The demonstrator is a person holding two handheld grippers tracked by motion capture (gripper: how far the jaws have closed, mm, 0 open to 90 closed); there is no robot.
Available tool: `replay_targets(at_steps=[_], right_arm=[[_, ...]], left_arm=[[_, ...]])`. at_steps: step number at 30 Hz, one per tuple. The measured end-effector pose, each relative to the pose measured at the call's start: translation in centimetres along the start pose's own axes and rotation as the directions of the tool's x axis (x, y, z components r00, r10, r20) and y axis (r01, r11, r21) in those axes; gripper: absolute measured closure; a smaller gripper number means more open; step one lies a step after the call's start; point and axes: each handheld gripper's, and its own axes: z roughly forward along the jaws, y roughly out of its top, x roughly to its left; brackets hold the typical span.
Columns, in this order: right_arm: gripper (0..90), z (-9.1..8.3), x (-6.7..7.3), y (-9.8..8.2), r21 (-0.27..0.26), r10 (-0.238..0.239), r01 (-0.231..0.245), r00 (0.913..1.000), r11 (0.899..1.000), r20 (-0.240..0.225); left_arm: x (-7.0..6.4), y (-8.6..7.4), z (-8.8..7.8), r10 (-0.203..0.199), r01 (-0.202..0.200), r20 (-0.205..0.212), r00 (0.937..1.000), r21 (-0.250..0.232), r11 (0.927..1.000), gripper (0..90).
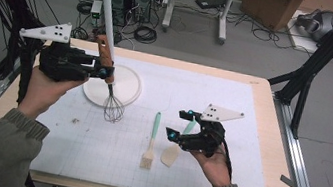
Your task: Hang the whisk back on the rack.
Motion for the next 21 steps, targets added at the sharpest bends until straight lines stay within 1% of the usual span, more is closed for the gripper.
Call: replay_targets(at_steps=[3, 6, 7, 8, 10, 11, 15, 17, 18, 21], right_arm=[[21.8, 0.0, -0.3, -0.1, 0.015, -0.002, 0.002, 1.0000, 1.000, 0.006], [21.9, -0.1, -0.5, -0.1, 0.013, -0.009, 0.009, 0.9999, 1.000, 0.012], [21.8, -0.1, -0.6, -0.1, 0.012, -0.009, 0.009, 0.9999, 1.000, 0.013], [21.8, -0.2, -0.9, -0.1, 0.009, -0.013, 0.013, 0.9998, 1.000, 0.015], [21.8, -0.2, -1.0, -0.1, 0.013, -0.013, 0.013, 0.9997, 1.000, 0.019], [21.8, -0.2, -1.1, 0.0, 0.015, -0.021, 0.021, 0.9995, 1.000, 0.023], [21.8, -0.4, -1.3, 0.4, 0.016, -0.034, 0.033, 0.9988, 0.999, 0.035], [20.9, -0.5, -1.3, 0.5, 0.025, -0.036, 0.035, 0.9986, 0.999, 0.039], [21.0, -0.6, -1.3, 0.6, 0.021, -0.043, 0.043, 0.9981, 0.999, 0.044], [20.9, -0.8, -1.4, 0.6, 0.015, -0.041, 0.040, 0.9981, 0.999, 0.047]], left_arm=[[0.8, 0.5, 0.0, -0.007, 0.007, -0.007, 0.9999, -0.003, 1.0000, 72.4], [1.6, 1.0, 0.0, -0.011, 0.011, -0.014, 0.9998, -0.006, 0.9999, 72.4], [1.8, 1.2, 0.0, -0.020, 0.019, -0.015, 0.9997, -0.012, 0.9997, 72.4], [2.0, 1.4, 0.0, -0.019, 0.019, -0.013, 0.9997, -0.009, 0.9998, 72.4], [2.5, 1.7, 0.0, -0.023, 0.023, -0.019, 0.9996, -0.004, 0.9997, 72.3], [2.6, 1.9, 0.0, -0.023, 0.023, -0.019, 0.9995, -0.003, 0.9997, 72.4], [3.3, 2.6, 0.0, -0.029, 0.029, -0.018, 0.9994, -0.003, 0.9996, 72.4], [3.6, 3.0, -0.1, -0.029, 0.029, -0.022, 0.9993, -0.002, 0.9996, 72.4], [3.7, 3.2, -0.1, -0.031, 0.031, -0.023, 0.9993, -0.002, 0.9995, 72.4], [3.8, 4.0, -0.3, -0.027, 0.027, -0.028, 0.9992, 0.002, 0.9996, 72.3]])
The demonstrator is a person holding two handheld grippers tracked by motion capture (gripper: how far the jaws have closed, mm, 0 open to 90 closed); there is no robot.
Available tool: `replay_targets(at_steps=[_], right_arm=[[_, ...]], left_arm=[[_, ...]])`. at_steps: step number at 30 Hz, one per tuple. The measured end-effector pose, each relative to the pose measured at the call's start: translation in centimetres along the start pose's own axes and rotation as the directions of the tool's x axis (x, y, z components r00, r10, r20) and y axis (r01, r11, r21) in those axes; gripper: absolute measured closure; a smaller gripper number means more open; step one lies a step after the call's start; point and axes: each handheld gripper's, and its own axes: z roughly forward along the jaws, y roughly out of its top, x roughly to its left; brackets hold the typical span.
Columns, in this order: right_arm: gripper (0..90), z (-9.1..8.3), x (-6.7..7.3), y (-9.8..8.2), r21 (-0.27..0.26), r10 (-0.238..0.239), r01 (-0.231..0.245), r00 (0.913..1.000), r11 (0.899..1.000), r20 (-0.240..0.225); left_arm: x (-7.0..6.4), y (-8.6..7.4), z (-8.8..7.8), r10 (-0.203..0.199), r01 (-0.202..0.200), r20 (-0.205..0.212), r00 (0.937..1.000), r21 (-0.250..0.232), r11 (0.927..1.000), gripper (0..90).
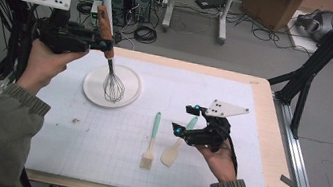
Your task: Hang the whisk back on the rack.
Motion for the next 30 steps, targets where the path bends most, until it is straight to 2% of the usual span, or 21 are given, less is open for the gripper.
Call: replay_targets(at_steps=[3, 17, 30], right_arm=[[20.8, -0.1, 0.0, 0.0, 0.005, -0.001, 0.001, 1.0000, 1.000, 0.002], [20.7, -0.7, -0.3, -0.1, -0.002, -0.007, 0.007, 0.9999, 1.000, 0.012], [20.7, -0.5, -0.4, -0.1, -0.008, -0.018, 0.019, 0.9998, 1.000, 0.005]], left_arm=[[0.2, 0.8, -0.2, 0.002, -0.002, 0.009, 1.0000, -0.001, 1.0000, 72.4], [1.5, 3.3, -0.2, -0.012, 0.012, -0.005, 0.9999, 0.001, 0.9999, 72.3], [3.3, 3.6, -0.3, -0.058, 0.058, -0.023, 0.9981, -0.008, 0.9983, 72.3]])
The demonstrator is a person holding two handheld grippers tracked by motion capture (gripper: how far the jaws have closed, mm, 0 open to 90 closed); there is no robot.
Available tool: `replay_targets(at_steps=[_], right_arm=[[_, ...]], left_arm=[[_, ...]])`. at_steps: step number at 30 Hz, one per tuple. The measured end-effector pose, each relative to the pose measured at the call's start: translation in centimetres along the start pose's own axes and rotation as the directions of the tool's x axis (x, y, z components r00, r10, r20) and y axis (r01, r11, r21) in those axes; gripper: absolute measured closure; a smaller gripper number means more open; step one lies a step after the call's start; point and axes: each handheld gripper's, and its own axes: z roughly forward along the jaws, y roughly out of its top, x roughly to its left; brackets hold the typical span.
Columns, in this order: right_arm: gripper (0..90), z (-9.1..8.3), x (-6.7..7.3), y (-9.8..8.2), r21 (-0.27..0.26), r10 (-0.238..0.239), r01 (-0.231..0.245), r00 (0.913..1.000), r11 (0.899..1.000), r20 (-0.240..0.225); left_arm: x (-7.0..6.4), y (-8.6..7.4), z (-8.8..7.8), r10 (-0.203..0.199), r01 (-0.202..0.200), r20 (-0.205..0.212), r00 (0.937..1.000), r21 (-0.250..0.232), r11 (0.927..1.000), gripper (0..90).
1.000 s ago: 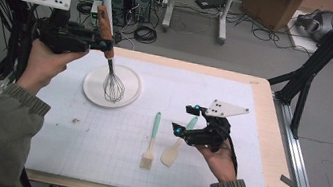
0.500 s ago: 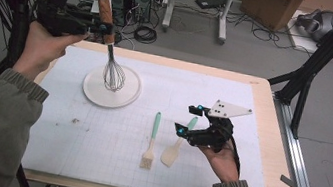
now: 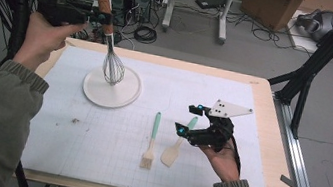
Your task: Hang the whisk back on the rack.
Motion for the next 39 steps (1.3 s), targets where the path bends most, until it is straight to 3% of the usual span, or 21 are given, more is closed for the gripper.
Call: replay_targets(at_steps=[14, 39], right_arm=[[20.7, -0.1, 0.1, 0.1, -0.002, -0.001, 0.001, 1.0000, 1.000, -0.006], [20.8, -0.1, 0.2, 0.1, -0.010, -0.004, 0.004, 0.9997, 1.000, -0.023]], left_arm=[[0.7, 1.0, 0.8, -0.009, 0.009, 0.009, 0.9999, 0.004, 1.0000, 72.3], [2.3, 0.7, 1.3, -0.069, 0.069, 0.001, 0.9976, -0.004, 0.9976, 72.2]])
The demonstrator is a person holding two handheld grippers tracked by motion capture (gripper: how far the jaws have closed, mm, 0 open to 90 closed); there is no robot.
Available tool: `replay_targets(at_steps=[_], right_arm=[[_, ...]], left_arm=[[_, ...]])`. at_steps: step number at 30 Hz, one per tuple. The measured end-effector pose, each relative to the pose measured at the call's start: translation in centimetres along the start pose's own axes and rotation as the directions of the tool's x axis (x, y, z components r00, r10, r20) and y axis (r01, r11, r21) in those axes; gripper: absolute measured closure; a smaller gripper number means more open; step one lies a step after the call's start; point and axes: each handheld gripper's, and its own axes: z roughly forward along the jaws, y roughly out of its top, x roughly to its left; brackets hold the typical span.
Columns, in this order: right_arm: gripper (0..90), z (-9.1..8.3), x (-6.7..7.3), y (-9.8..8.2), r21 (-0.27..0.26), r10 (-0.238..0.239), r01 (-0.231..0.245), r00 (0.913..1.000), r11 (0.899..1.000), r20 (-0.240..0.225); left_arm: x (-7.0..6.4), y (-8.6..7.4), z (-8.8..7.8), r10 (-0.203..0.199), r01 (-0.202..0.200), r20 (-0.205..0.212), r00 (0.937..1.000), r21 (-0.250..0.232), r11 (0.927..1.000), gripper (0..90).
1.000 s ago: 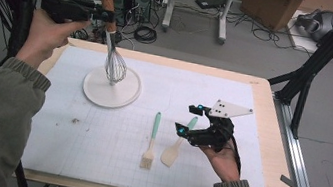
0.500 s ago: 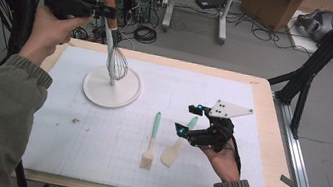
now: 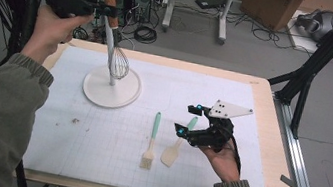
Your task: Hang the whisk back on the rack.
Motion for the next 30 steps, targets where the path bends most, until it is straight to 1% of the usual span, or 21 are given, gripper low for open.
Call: replay_targets(at_steps=[5, 10, 14, 21, 23, 24, 26, 28, 30], right_arm=[[20.8, 0.00, 0.03, 0.01, 0.000, -0.001, 0.001, 1.0000, 1.000, -0.003], [20.8, 0.10, 0.11, 0.03, 0.001, -0.008, 0.008, 0.9999, 1.000, -0.007], [20.8, 0.04, 0.12, 0.04, 0.000, -0.006, 0.006, 1.0000, 1.000, -0.007], [20.8, 0.04, 0.13, 0.06, -0.008, -0.011, 0.011, 0.9999, 1.000, -0.009], [20.8, -0.01, 0.11, 0.06, -0.008, -0.012, 0.012, 0.9999, 1.000, -0.010], [20.8, -0.03, 0.15, 0.05, -0.006, -0.005, 0.005, 0.9999, 1.000, -0.014], [20.8, -0.04, 0.15, 0.06, -0.005, -0.005, 0.005, 0.9999, 1.000, -0.014], [20.8, 0.00, 0.14, 0.06, -0.006, -0.009, 0.009, 0.9999, 1.000, -0.013], [20.8, -0.03, 0.16, 0.07, -0.006, -0.008, 0.007, 0.9999, 1.000, -0.014]], left_arm=[[0.11, -0.04, 0.08, -0.008, 0.008, -0.009, 0.9999, -0.003, 1.0000, 72.3], [0.37, -0.12, 0.05, -0.018, 0.018, -0.023, 0.9996, 0.005, 0.9998, 72.2], [0.40, -0.19, 0.14, -0.013, 0.013, -0.032, 0.9994, 0.013, 0.9998, 72.1], [0.52, -0.33, 0.36, -0.021, 0.022, -0.042, 0.9989, 0.020, 0.9996, 71.8], [0.49, -0.33, 0.31, -0.016, 0.017, -0.047, 0.9988, 0.022, 0.9996, 71.7], [0.47, -0.34, 0.29, -0.016, 0.017, -0.050, 0.9986, 0.021, 0.9996, 71.6], [0.46, -0.33, 0.17, -0.013, 0.014, -0.057, 0.9983, 0.016, 0.9998, 70.1], [0.43, -0.35, 0.01, -0.013, 0.014, -0.071, 0.9974, 0.015, 0.9998, 66.5], [0.36, -0.41, -0.12, -0.009, 0.010, -0.078, 0.9969, 0.012, 0.9999, 66.3]])
